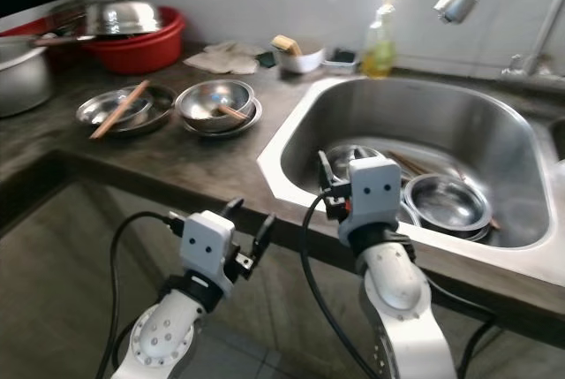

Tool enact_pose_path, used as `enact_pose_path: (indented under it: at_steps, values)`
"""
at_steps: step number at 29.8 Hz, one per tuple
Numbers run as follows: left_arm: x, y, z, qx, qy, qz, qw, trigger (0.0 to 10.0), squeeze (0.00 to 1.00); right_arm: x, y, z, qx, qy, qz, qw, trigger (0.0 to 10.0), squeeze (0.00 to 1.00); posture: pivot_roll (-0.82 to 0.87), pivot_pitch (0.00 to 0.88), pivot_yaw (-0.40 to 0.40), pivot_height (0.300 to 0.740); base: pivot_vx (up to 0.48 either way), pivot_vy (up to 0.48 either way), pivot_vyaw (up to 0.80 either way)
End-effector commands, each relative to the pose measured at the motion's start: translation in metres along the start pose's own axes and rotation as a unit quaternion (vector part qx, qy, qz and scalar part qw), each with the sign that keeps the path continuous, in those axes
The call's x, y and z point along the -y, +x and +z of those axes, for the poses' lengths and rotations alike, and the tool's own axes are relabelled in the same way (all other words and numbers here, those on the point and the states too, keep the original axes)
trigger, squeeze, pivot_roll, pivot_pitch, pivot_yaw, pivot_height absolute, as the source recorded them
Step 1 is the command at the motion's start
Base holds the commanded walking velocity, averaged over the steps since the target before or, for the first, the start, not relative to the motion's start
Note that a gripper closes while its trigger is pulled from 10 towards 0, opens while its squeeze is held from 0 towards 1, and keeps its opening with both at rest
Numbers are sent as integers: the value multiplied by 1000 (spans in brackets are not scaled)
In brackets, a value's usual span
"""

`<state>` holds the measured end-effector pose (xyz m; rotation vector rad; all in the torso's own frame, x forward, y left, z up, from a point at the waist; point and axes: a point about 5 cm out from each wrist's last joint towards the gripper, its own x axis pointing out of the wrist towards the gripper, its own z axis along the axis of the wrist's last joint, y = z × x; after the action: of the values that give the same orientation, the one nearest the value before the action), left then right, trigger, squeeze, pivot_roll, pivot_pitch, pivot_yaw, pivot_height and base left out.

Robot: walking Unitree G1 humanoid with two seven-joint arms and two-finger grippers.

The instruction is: Kitchen organization

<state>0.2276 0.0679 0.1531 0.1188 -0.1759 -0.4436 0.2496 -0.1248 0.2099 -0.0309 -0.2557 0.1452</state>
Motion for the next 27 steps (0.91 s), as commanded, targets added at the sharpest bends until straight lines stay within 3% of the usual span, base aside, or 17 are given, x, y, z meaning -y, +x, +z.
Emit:
enact_pose_path:
  at_steps: [1,8,12,27]
  values:
    - [-3,0,1,1,2,4,1000,10000,0,-5,2,1,-1,9,13,1000,10000,0,86,75,14,740,0,0,800]
    - [0,0,2,3,13,-2,1000,10000,0,-3,4,0,-2,13,14,1000,10000,0,87,70,12,740,127,-146,800]
    - [0,1,1,-1,-5,7,1000,10000,0,-1,6,1,0,13,7,1000,10000,0,83,66,12,740,154,-182,800]
    - [0,0,0,-5,-4,3,1000,10000,0,3,5,6,17,6,-11,1000,10000,0,83,69,13,740,0,0,0]
